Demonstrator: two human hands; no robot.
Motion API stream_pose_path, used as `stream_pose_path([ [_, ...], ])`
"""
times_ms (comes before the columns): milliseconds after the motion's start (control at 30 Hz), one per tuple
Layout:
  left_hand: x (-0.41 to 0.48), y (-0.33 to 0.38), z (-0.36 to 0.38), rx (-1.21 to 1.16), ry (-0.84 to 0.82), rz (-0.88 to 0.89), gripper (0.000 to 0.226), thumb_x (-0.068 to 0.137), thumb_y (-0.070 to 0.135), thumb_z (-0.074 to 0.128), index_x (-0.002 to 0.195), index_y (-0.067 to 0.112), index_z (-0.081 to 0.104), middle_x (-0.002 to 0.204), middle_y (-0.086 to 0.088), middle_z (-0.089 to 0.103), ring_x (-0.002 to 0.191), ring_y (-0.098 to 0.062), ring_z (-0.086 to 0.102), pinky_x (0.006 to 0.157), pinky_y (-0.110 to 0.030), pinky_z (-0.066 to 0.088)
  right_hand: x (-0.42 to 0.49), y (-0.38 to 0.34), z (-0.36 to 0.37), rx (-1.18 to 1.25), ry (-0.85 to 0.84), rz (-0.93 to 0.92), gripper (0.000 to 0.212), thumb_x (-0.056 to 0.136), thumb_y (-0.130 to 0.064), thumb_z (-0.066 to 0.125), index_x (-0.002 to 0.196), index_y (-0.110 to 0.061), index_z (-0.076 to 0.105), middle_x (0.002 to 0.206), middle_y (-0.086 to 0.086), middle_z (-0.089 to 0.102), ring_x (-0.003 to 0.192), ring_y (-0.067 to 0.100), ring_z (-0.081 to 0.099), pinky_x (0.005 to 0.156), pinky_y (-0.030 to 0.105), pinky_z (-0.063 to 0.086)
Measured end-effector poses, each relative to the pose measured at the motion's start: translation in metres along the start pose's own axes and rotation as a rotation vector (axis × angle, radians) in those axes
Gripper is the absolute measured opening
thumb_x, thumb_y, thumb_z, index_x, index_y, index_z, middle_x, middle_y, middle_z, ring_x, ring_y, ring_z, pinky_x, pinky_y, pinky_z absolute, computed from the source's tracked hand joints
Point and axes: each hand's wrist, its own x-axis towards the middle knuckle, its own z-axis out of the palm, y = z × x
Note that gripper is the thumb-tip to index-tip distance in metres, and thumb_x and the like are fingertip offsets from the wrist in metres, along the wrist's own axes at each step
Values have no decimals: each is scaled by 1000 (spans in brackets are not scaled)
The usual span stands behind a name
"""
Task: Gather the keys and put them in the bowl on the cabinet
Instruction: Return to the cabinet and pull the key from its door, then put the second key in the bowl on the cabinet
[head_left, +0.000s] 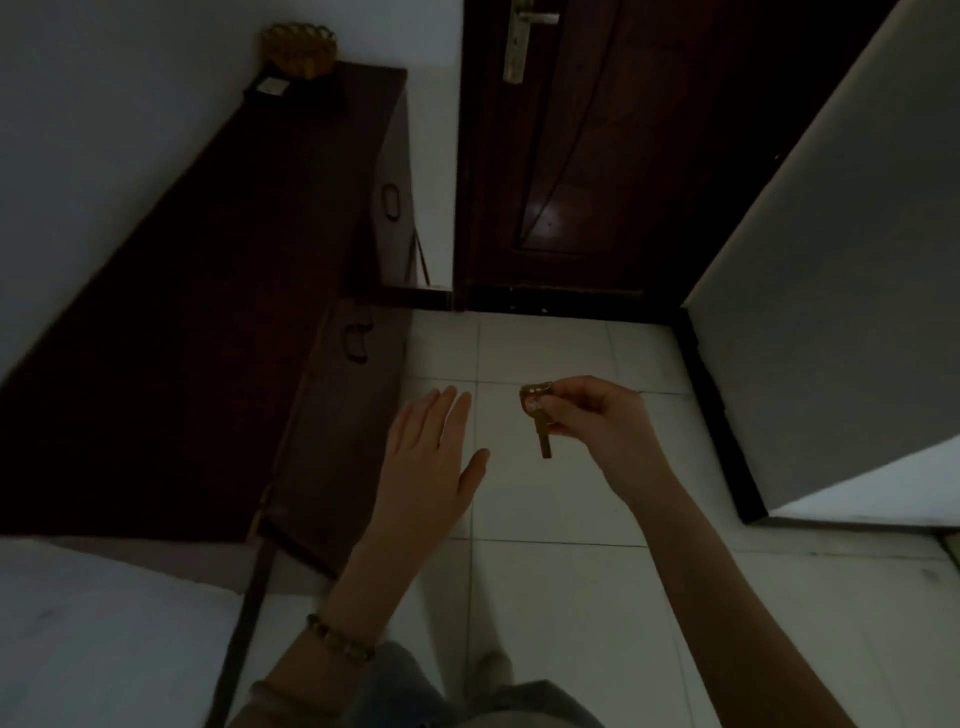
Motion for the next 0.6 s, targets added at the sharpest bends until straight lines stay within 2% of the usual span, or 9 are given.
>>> stream_pose_path([
  [233,54,32,32,51,-18,-26,54,89,37,39,126,-2,49,127,-22,56,120,-36,51,104,-51,32,50,0,-51,42,-32,12,7,78,-4,68,84,-6,71,89,11,74,84,21,70,74,27,58],
  [367,93,23,41,74,2,-81,54,89,37,37,126,-1,50,127,-22,56,119,-36,51,105,-53,35,97,1,-57,64,-66,28,11,79,-2,66,89,1,69,93,15,73,85,24,70,75,29,58],
  [467,129,11,52,90,25,-108,54,89,36,37,125,-1,52,126,-21,57,119,-35,52,105,-53,35,141,3,-57,57,-90,29,8,80,-1,64,87,-1,69,92,16,72,86,25,70,76,32,58],
  [600,192,-9,72,88,27,-136,55,89,37,36,125,-1,51,127,-21,56,120,-35,50,106,-52,32,210,-2,-60,74,-106,31,8,81,-1,64,87,-3,69,91,14,73,83,22,70,72,28,58],
])
